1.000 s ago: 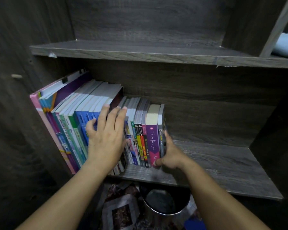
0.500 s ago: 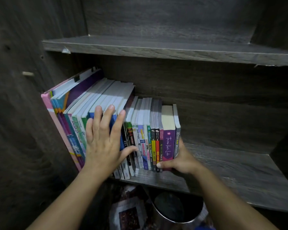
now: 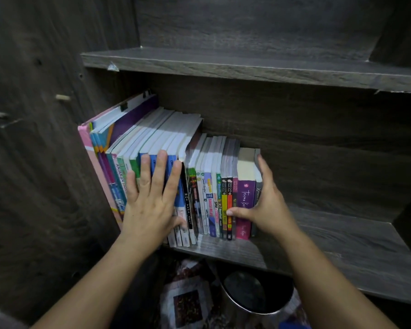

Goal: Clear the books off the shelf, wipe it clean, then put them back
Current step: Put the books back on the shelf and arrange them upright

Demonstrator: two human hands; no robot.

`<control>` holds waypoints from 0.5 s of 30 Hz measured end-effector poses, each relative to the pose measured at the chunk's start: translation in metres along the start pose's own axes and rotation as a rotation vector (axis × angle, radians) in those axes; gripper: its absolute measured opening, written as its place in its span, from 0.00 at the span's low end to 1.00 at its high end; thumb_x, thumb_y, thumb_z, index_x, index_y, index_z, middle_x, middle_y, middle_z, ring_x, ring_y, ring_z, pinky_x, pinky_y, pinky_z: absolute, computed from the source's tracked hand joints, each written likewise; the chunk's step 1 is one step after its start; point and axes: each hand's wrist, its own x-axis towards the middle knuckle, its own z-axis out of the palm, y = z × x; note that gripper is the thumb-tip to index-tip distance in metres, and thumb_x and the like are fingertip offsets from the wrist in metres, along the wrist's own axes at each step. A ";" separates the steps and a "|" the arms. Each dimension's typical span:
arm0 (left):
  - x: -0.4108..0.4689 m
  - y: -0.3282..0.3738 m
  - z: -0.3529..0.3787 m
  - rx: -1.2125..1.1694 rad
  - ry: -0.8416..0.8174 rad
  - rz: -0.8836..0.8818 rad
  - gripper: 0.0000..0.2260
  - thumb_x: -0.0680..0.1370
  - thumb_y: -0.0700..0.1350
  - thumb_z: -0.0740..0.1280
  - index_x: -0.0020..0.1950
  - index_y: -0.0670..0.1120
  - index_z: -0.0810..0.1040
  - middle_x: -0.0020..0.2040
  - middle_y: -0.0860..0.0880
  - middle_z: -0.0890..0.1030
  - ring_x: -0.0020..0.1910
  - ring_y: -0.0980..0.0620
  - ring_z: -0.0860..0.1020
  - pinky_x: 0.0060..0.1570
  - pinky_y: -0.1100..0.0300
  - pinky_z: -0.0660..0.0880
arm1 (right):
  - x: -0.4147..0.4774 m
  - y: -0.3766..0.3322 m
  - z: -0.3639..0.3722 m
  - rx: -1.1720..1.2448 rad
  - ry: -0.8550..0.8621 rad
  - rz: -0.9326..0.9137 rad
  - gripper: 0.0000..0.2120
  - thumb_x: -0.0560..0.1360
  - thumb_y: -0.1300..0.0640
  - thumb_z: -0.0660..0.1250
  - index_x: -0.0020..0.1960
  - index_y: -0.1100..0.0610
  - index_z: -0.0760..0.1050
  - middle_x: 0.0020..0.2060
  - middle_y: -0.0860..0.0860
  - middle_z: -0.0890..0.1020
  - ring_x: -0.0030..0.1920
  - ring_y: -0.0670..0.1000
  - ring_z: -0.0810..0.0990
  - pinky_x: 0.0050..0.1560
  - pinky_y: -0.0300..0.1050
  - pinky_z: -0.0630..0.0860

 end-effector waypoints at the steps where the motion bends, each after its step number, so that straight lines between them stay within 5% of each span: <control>1: 0.000 0.002 0.001 0.004 0.001 -0.012 0.71 0.51 0.66 0.79 0.79 0.44 0.39 0.78 0.40 0.36 0.76 0.39 0.37 0.72 0.42 0.34 | -0.002 0.000 0.001 -0.011 0.004 -0.001 0.66 0.51 0.47 0.83 0.71 0.26 0.40 0.75 0.45 0.60 0.73 0.51 0.63 0.66 0.67 0.68; 5: -0.003 0.008 -0.002 -0.006 0.046 -0.054 0.68 0.53 0.68 0.77 0.79 0.45 0.40 0.78 0.41 0.37 0.76 0.36 0.38 0.72 0.39 0.35 | -0.005 -0.007 -0.005 -0.096 0.009 -0.023 0.63 0.53 0.48 0.83 0.75 0.36 0.45 0.76 0.45 0.57 0.74 0.50 0.61 0.69 0.61 0.67; 7: -0.002 0.016 -0.007 -0.043 0.073 -0.061 0.59 0.58 0.72 0.70 0.79 0.46 0.48 0.78 0.40 0.42 0.76 0.35 0.40 0.71 0.37 0.35 | -0.006 -0.014 -0.010 -0.182 -0.003 -0.060 0.62 0.55 0.49 0.83 0.76 0.39 0.46 0.77 0.45 0.52 0.75 0.51 0.56 0.71 0.61 0.64; 11: 0.005 0.037 -0.017 -0.047 0.125 -0.051 0.34 0.67 0.61 0.69 0.69 0.49 0.68 0.78 0.41 0.47 0.76 0.35 0.44 0.70 0.37 0.41 | -0.007 -0.032 -0.019 -0.348 -0.056 -0.140 0.57 0.59 0.47 0.82 0.75 0.35 0.47 0.77 0.44 0.47 0.77 0.51 0.48 0.74 0.62 0.58; 15: 0.014 0.048 -0.018 -0.026 0.063 -0.112 0.30 0.67 0.56 0.72 0.68 0.50 0.73 0.79 0.41 0.47 0.76 0.34 0.41 0.69 0.34 0.44 | -0.012 -0.042 -0.020 -0.467 -0.118 -0.237 0.53 0.63 0.47 0.80 0.77 0.39 0.49 0.78 0.44 0.49 0.77 0.47 0.46 0.76 0.56 0.51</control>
